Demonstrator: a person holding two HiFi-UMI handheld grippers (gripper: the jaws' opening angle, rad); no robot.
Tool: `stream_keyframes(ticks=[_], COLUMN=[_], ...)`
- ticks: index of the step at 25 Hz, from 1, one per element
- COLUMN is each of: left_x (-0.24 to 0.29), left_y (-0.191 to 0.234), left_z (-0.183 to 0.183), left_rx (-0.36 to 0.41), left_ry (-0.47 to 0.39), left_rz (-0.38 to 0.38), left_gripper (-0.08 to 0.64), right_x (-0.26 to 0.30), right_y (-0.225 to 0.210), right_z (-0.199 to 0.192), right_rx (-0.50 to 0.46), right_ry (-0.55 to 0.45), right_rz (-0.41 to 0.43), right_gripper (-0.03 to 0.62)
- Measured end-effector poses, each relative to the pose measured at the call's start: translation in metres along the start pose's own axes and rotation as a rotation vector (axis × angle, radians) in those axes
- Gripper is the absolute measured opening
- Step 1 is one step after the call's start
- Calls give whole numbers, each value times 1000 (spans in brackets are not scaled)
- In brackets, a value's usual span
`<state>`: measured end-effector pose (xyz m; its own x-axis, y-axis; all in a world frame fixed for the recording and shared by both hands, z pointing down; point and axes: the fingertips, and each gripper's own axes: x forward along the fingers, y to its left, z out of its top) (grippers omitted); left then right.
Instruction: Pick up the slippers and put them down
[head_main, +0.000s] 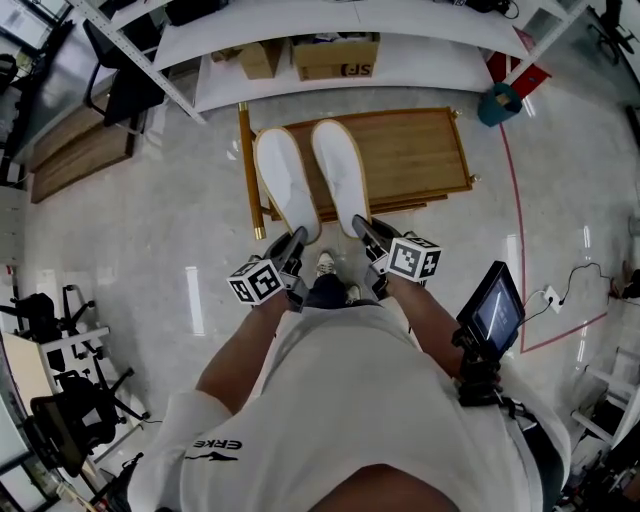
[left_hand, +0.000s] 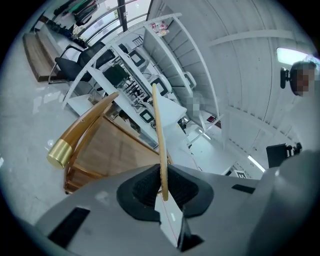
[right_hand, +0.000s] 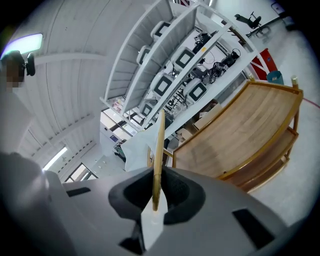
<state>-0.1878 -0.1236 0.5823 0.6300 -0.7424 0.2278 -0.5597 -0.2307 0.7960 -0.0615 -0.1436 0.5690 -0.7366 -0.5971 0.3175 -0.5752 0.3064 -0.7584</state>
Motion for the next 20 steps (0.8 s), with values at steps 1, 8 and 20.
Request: stream_keyframes(ticks=[1,8,20], left_x=[-1,-1,6], left_y=[-4,-34,-74], left_z=[2,26,62], left_rx=[3,18,45], left_ry=[-6,-47,-106], left_rz=[-7,-64,-140], left_gripper=[34,34,34], right_x=[-3,-18,-31], right_y=[4,38,73], right_z=[5,38,81], right_rx=[-2,-22,-56], right_ry=[-15,-101,-193], right_rz=[8,73,146], right_gripper=[34,34,34])
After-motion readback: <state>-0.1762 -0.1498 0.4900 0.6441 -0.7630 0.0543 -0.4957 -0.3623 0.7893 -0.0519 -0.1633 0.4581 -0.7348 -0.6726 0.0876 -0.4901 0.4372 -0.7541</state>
